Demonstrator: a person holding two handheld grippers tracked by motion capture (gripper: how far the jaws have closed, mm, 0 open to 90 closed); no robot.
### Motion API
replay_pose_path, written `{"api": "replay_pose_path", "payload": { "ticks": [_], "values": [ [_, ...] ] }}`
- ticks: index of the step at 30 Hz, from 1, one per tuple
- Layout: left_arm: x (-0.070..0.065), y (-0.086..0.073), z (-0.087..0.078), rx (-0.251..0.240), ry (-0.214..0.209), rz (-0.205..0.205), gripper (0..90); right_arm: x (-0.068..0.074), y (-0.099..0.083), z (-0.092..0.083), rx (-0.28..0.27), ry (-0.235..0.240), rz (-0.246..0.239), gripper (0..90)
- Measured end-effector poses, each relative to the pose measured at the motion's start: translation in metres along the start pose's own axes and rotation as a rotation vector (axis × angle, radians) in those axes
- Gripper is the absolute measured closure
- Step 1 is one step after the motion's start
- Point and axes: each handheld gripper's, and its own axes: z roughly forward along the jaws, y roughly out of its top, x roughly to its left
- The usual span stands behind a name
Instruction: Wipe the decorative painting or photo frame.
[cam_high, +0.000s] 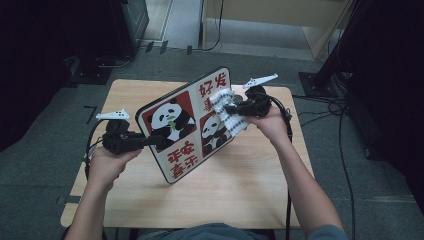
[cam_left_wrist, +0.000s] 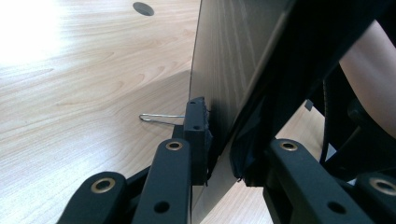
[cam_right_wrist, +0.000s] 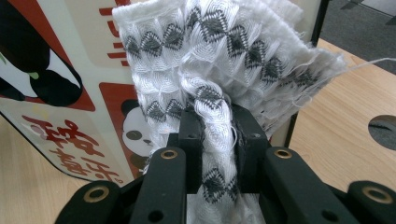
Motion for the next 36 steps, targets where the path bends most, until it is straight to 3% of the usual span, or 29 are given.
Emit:
{"api": "replay_pose_path", "payload": {
  "ticks": [13,36],
  "values": [
    [0.001,0.0,0.0,0.001,-0.005,0.004,77.1,-0.003,-0.016,0.007,0.016,0.004,0.035,77.4],
    [0.002,0.001,0.0,0.004,-0.015,0.009,77.0,-0.002,-0.034,0.021,0.06,0.011,0.048,77.2]
  ]
}}
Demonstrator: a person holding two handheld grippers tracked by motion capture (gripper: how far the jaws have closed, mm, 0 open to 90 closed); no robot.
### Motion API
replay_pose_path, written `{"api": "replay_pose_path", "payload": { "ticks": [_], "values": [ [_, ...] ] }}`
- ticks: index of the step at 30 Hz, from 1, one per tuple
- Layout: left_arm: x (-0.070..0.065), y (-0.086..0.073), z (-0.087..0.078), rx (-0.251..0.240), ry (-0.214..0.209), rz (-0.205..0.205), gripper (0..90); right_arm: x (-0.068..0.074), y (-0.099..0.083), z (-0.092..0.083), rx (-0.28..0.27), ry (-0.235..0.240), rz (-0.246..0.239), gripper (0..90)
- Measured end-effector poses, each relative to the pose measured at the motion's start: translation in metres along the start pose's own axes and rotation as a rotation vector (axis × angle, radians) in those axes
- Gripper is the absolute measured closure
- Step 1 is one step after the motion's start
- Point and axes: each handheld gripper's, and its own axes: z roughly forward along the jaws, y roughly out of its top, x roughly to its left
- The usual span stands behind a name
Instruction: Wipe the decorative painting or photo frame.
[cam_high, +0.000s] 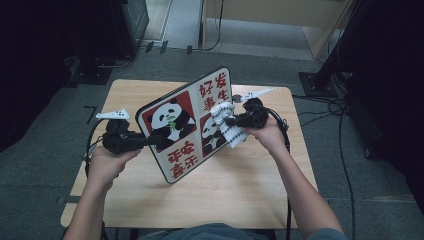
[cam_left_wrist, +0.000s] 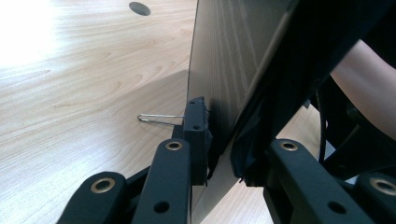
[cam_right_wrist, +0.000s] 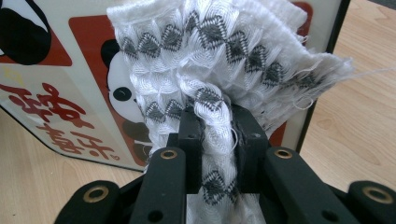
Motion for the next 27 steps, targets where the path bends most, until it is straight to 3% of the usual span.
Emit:
{"api": "replay_pose_path", "payload": {
  "ticks": [27],
  "values": [
    [0.001,-0.001,0.0,0.002,-0.009,0.006,76.7,-0.015,-0.027,0.02,0.088,-0.011,0.051,77.1]
  ]
}}
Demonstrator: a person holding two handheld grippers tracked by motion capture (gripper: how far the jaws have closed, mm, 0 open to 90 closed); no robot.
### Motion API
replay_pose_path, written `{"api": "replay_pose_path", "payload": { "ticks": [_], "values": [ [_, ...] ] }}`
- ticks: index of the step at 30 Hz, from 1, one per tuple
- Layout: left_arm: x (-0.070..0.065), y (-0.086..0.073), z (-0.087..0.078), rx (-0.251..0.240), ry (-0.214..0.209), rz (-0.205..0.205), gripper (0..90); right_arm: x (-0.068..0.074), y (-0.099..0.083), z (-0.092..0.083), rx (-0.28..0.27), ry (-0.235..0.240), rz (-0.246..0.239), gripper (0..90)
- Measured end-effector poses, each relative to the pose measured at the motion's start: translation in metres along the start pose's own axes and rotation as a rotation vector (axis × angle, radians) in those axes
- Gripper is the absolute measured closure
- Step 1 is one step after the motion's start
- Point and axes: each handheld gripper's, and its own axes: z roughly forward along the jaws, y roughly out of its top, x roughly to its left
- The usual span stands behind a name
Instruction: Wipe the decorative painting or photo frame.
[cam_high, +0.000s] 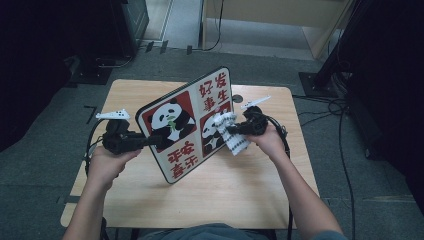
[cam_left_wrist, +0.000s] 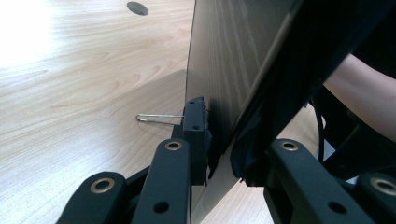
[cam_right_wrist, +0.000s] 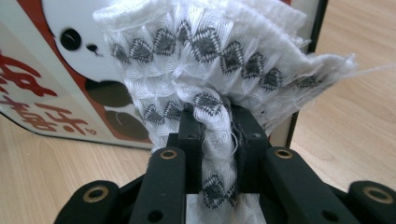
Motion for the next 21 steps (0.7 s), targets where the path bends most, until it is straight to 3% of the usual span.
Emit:
{"api": "replay_pose_path", "payload": {
  "ticks": [15,21],
  "values": [
    [0.0,0.0,0.0,0.004,-0.002,0.008,76.8,-0.006,-0.016,0.017,0.035,0.008,0.02,76.6],
    [-0.001,0.0,0.0,0.005,0.0,0.011,76.8,-0.007,-0.022,0.023,0.051,0.012,0.059,76.6]
  ]
}}
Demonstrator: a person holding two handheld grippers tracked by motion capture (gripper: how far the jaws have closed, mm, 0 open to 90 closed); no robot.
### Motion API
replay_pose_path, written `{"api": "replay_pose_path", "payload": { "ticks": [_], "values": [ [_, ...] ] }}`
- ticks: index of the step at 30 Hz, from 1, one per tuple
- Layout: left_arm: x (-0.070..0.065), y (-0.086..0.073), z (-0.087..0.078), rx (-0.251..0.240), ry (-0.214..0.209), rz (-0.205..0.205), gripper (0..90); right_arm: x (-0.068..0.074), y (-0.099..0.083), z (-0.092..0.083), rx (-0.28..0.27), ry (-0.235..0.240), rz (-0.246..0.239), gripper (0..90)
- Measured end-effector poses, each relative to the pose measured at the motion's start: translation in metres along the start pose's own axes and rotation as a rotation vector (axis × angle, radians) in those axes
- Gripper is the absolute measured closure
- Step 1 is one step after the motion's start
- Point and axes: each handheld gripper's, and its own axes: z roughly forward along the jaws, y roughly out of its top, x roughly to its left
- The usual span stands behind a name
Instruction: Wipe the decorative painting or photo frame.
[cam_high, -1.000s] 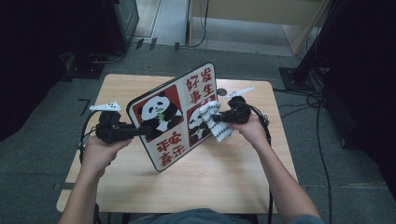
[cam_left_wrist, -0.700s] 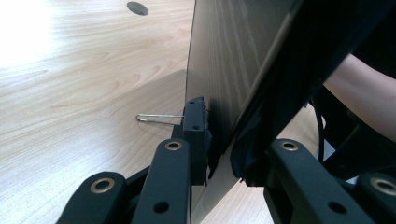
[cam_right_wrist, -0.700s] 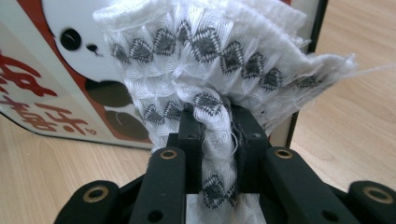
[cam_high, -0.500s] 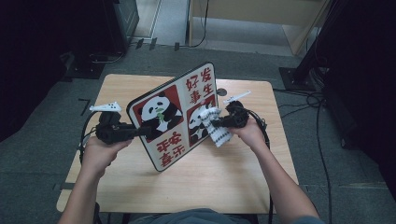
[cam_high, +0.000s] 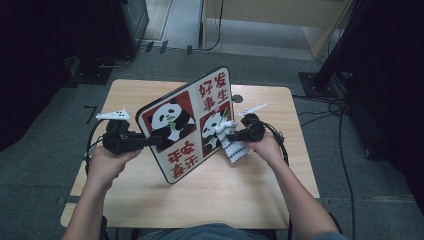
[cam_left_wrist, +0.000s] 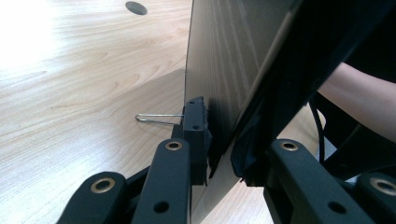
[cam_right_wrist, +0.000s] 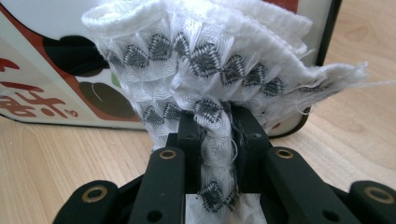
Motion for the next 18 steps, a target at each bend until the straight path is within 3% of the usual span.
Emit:
{"api": "replay_pose_path", "payload": {
  "ticks": [18],
  "values": [
    [0.0,0.0,0.0,-0.002,-0.004,0.003,76.7,-0.004,-0.012,0.019,0.077,0.006,0.016,76.5]
  ]
}}
